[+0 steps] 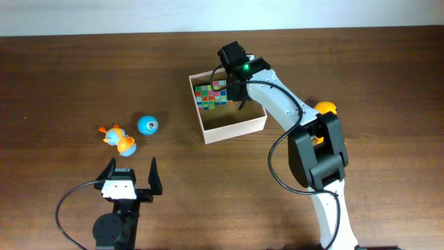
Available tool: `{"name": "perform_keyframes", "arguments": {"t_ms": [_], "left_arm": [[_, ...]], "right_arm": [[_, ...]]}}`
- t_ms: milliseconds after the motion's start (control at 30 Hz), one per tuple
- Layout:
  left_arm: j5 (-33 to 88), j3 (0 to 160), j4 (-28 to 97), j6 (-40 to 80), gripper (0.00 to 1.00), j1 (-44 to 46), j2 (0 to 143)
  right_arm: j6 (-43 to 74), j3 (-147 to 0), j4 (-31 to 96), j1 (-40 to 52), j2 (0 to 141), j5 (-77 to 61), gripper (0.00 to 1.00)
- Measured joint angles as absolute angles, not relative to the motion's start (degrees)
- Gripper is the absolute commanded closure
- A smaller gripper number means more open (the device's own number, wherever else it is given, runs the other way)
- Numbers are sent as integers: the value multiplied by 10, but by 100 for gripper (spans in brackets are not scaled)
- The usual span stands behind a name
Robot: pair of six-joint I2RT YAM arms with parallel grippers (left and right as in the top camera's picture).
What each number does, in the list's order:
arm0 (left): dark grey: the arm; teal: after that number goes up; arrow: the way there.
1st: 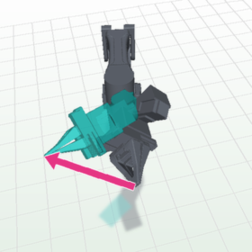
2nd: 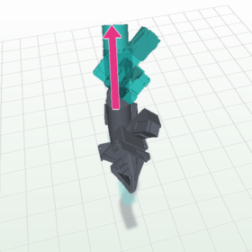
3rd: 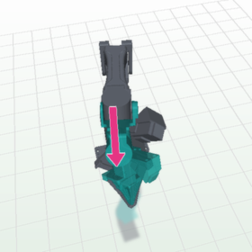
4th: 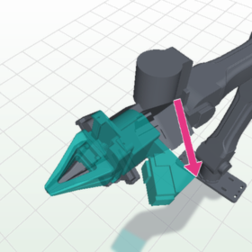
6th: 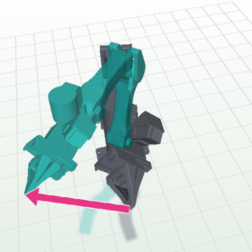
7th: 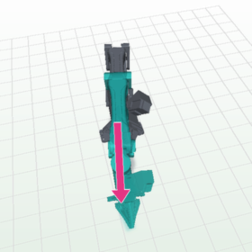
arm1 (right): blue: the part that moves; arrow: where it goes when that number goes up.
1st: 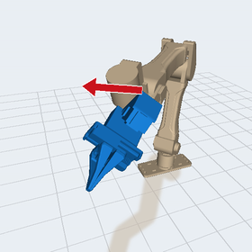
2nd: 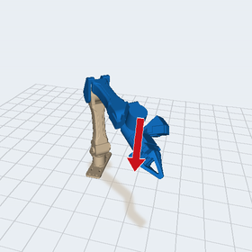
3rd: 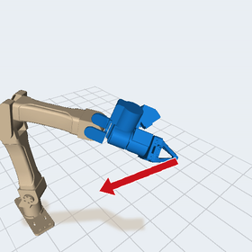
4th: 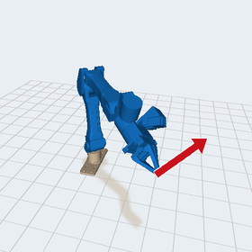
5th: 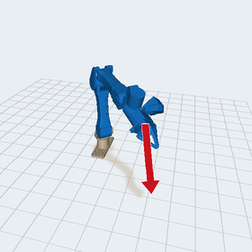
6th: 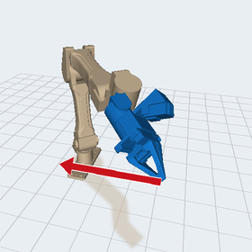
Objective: Pack container
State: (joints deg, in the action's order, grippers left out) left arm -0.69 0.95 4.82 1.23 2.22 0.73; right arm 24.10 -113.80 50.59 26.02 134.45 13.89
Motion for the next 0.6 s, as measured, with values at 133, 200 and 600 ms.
{"name": "perform_keyframes", "arguments": {"t_ms": [133, 200, 600], "left_arm": [[-7, 10, 48, 12, 1, 22, 7], [-7, 10, 48, 12, 1, 22, 7], [-7, 10, 48, 12, 1, 22, 7]], "right_arm": [[249, -1138, 512, 260, 1345, 137, 77], [256, -1138, 519, 260, 1345, 136, 76], [394, -1138, 545, 264, 1345, 110, 77]]}}
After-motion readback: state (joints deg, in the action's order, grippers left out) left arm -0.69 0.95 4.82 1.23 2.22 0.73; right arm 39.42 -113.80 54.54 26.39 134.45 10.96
